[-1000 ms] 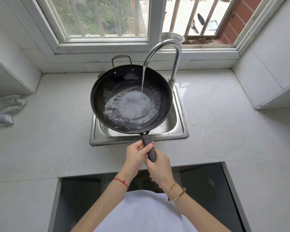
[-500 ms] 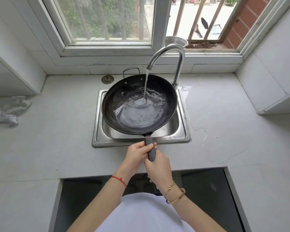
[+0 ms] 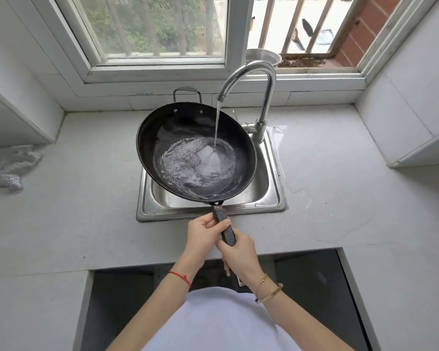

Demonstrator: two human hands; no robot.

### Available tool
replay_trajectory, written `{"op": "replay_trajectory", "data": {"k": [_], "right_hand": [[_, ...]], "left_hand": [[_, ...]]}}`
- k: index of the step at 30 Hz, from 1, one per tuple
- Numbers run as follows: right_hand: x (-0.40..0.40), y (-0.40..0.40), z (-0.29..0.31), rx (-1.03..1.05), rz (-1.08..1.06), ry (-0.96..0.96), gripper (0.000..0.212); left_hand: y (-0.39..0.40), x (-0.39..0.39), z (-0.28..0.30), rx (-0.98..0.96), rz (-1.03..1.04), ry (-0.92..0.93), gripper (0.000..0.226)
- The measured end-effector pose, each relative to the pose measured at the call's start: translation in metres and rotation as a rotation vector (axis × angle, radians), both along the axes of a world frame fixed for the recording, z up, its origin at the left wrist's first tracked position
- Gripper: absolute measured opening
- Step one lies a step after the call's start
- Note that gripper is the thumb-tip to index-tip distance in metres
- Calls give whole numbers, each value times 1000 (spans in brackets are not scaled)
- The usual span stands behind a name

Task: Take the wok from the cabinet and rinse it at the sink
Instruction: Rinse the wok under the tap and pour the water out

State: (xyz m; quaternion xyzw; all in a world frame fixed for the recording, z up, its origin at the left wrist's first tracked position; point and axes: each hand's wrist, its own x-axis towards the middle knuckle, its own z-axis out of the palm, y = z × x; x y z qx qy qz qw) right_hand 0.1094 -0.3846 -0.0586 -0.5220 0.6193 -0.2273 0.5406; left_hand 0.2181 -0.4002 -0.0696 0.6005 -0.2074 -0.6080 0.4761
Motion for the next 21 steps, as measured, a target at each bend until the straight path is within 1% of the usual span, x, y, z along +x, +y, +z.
{"op": "replay_trajectory", "data": {"k": [4, 6, 11, 14, 21], "right_hand": [[5, -3, -8, 114, 20, -129, 17], [8, -4, -10, 177, 29, -190, 17], [17, -8, -11, 256, 39, -301, 15], [21, -11, -12, 286, 51, -343, 13], [30, -15, -14, 348, 54, -425, 22]], "left_hand": [[1, 5, 0, 24, 26, -127, 15], [1, 8, 1, 32, 41, -189, 18], [0, 14, 1, 30, 80, -198, 22], [0, 18, -1, 20, 106, -200, 20], [-1, 26, -7, 25, 154, -292, 32]]}}
